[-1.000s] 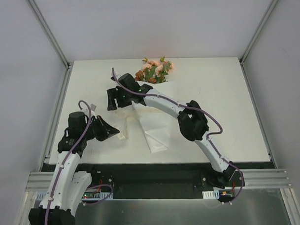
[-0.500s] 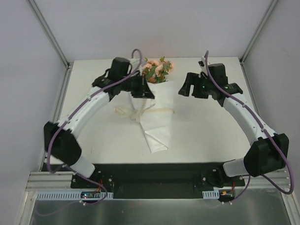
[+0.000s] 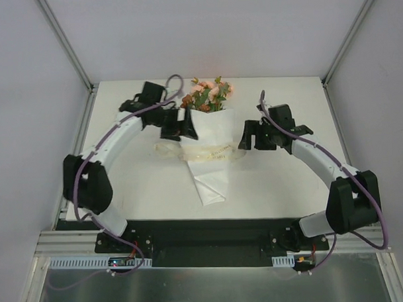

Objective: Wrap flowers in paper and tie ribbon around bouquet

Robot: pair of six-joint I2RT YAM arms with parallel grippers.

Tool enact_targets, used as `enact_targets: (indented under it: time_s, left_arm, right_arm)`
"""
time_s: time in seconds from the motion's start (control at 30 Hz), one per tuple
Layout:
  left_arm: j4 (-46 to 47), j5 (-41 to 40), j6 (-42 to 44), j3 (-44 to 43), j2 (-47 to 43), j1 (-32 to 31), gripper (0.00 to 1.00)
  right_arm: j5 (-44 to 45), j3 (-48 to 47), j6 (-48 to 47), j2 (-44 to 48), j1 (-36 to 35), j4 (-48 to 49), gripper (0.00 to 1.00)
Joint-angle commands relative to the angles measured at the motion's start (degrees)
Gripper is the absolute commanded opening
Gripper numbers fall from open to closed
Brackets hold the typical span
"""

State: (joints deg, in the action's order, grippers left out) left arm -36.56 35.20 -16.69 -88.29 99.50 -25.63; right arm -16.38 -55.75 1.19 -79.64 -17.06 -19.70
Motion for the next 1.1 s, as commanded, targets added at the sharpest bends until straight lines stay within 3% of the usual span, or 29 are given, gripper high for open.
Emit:
enact_targets:
  time_s: [0.0, 0.1, 0.2, 0.3, 0.4, 0.53, 0.67, 1.07]
  left_arm:
    - [0.5, -5.4, -1.2, 15.1, -13.2, 13.9, 0.88]
    - [1.4, -13.0, -1.8, 20.8, -13.4, 17.9, 0.9]
    - [1.5, -19.9, 0.4, 20.1, -8.5, 18.3, 0.87]
    - [0.8, -19.2, 0.1, 16.1, -2.5, 18.5, 0.78]
    - [0.2, -24.4, -0.5, 13.5, 1.7, 18.9, 0.76]
    - [0.0, -26.1, -3.2, 12.1, 4.1, 19.7, 0.87]
    - [0.1, -25.4, -4.8, 11.2, 7.8, 19.7, 0.84]
    - [0.0, -28.9, -4.1, 8.4, 15.7, 17.8, 0.45]
  right_arm:
    - [-0.9, -10.1, -3.4, -9.7, -3.3, 0.5, 0.84]
    - [3.0, -17.7, -4.7, -16.6, -3.2, -6.1, 0.83]
    - [6.3, -21.3, -7.1, -20.0, -3.1, -8.6, 0.81]
    - [7.2, -22.8, -8.0, -21.4, -2.4, -9.8, 0.77]
    - [6.1, -22.8, -6.5, -23.0, -1.1, -11.3, 0.71]
    - [6.7, -21.0, -6.4, -23.2, -0.1, -11.1, 0.67]
    - [6.3, -21.9, -6.6, -26.1, 0.0, -12.5, 0.54]
    - [13.7, -23.4, -6.8, -30.8, -2.4, -13.1, 0.49]
